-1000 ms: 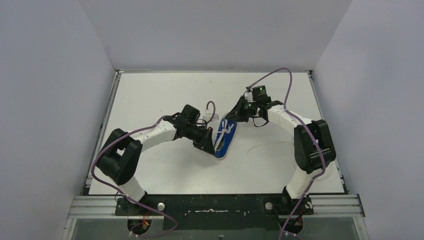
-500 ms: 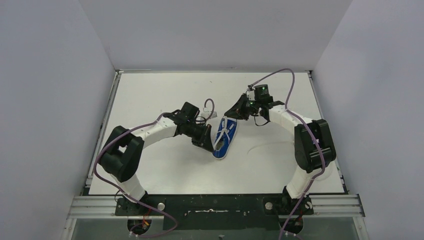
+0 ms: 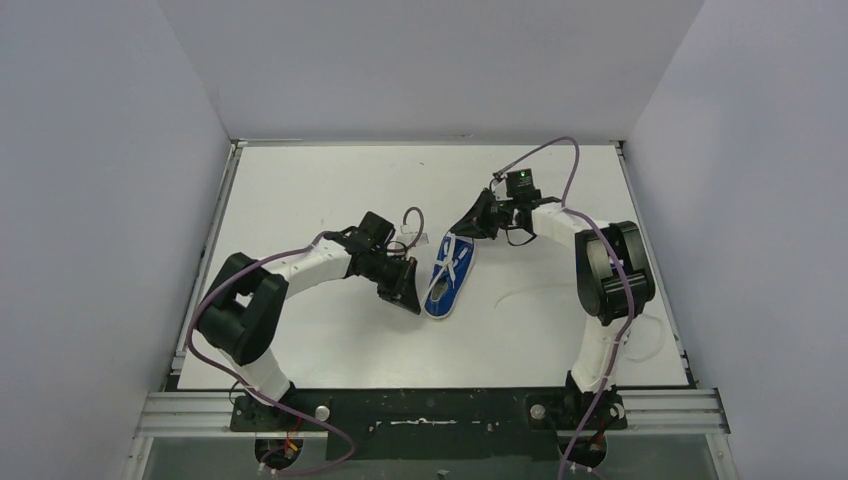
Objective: Tie the shoes
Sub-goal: Tie the shoelace on the shoe.
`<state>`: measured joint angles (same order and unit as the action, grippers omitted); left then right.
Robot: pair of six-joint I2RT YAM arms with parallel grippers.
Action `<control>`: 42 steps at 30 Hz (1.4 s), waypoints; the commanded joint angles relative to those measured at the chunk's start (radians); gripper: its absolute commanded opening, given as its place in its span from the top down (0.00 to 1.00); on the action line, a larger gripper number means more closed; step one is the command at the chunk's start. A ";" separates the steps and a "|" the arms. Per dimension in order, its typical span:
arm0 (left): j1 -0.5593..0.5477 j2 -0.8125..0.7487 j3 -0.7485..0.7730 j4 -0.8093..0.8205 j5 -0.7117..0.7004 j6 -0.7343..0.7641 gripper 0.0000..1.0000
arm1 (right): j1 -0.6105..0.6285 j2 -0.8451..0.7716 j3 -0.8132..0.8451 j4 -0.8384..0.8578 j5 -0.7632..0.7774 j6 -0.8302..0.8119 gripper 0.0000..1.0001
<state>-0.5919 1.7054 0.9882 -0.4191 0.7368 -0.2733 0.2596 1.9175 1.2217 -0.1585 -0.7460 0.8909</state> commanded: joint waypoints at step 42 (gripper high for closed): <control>0.037 0.045 0.110 -0.041 0.156 0.042 1.00 | 0.165 -0.078 0.120 -0.532 0.086 -0.604 0.50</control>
<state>-0.5610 1.7447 1.0473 -0.4603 0.8429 -0.2493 0.4248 1.8004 1.2976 -0.7357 -0.6735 0.3012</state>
